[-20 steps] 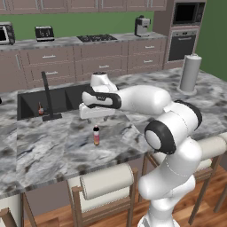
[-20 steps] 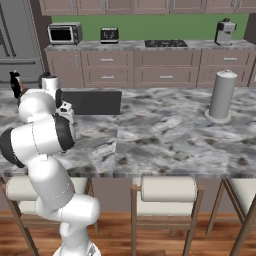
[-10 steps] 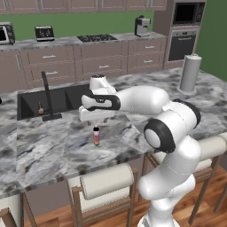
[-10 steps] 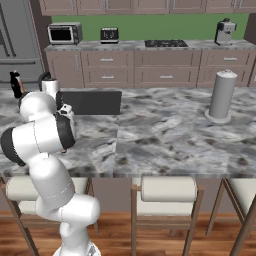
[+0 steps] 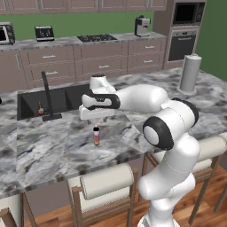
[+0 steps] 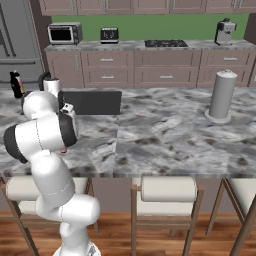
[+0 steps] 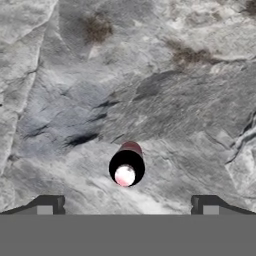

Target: Place the large bottle from the dining counter next to the other large bottle outside the sink, and place the small bottle from the dining counter next to the other small bottle inside the sink.

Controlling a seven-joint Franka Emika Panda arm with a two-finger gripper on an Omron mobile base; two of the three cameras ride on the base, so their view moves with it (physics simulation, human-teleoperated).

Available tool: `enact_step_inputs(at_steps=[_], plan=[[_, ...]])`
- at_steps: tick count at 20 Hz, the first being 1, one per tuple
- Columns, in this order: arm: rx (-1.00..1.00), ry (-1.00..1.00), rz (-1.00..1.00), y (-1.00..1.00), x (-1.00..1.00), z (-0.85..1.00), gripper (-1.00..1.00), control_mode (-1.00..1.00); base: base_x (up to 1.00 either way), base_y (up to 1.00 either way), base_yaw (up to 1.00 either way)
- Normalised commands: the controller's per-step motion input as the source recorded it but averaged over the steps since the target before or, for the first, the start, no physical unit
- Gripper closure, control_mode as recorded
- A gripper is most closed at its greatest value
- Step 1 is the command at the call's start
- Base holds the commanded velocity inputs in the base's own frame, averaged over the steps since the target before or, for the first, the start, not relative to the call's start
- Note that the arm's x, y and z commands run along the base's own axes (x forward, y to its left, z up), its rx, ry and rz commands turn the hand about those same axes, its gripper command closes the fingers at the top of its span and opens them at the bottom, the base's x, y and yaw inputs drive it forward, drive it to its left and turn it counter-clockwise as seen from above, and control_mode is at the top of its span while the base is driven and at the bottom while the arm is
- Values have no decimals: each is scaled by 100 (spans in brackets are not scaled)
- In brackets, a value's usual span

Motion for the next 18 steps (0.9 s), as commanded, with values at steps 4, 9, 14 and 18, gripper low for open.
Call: enact_step_inputs(at_steps=[4,9,14,18], plan=[[0,0,0,0,12,0,-100,-100,0,0,0],[0,0,0,0,3,0,-100,-100,0,0,0],[0,0,0,0,-22,-7,-100,-100,0,0,0],[0,0,0,0,-7,-17,-100,-100,0,0,0]])
